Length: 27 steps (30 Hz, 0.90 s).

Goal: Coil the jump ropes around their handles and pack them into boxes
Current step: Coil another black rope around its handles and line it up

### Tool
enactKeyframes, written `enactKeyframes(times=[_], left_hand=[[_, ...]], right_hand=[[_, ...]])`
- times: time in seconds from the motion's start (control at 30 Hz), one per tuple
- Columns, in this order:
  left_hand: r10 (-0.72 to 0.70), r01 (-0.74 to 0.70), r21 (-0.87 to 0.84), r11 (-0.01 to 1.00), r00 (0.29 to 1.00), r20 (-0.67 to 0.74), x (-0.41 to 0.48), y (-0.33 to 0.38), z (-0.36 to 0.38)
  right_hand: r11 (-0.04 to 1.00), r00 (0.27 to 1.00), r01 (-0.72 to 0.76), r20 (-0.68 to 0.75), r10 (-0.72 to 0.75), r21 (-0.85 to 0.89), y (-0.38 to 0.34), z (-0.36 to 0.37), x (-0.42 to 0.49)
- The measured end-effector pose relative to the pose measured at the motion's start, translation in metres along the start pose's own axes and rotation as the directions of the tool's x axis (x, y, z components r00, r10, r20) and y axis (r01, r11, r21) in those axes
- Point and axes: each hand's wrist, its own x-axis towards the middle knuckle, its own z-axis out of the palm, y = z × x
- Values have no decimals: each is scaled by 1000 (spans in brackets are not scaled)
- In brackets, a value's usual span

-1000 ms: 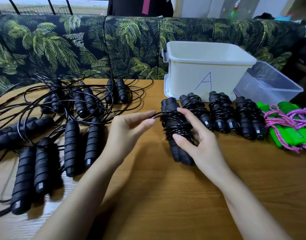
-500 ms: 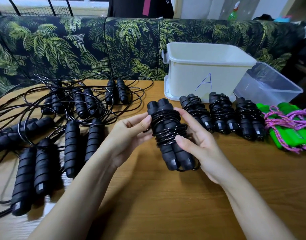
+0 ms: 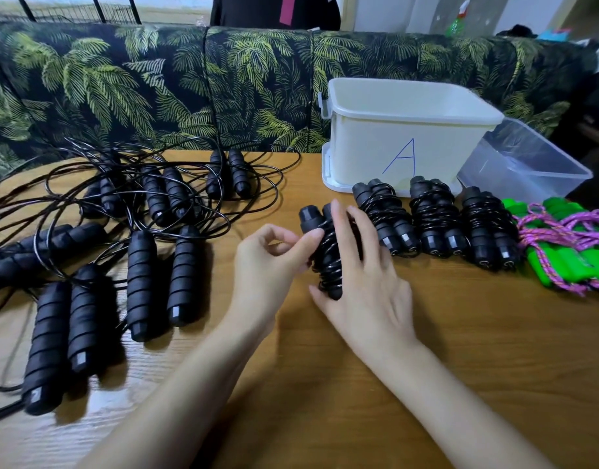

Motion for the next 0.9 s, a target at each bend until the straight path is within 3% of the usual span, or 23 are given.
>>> enactKeyframes(times=[0.2, 0.33, 0.4, 0.5, 0.63, 0.77, 0.9], left_hand=[[262, -324, 276, 905, 935, 238, 8, -10, -9], [484, -564, 435, 702, 826, 289, 14, -9, -13], [455, -527, 482, 700, 849, 267, 14, -7, -14], [386, -432, 458, 777, 901, 196, 23, -8, -23], [212, -257, 259, 931, 958, 191, 31, -3, -35], [111, -144, 79, 986, 940, 322, 31, 2, -39], [79, -97, 26, 995, 920, 383, 34, 7, -45]], right_hand=[[998, 999, -36, 21, 35, 45, 18, 2, 4], [994, 995, -71, 72, 65, 85, 26, -2, 6], [997, 997, -21, 69, 16, 72, 26, -3, 4], [990, 991, 136, 15, -137, 48, 25, -1, 2], [966, 968, 252, -26, -251, 57, 27, -3, 2], [939, 947, 321, -51, -317, 126, 37, -8, 3], [911, 936, 345, -6, -353, 224, 46, -13, 3]])
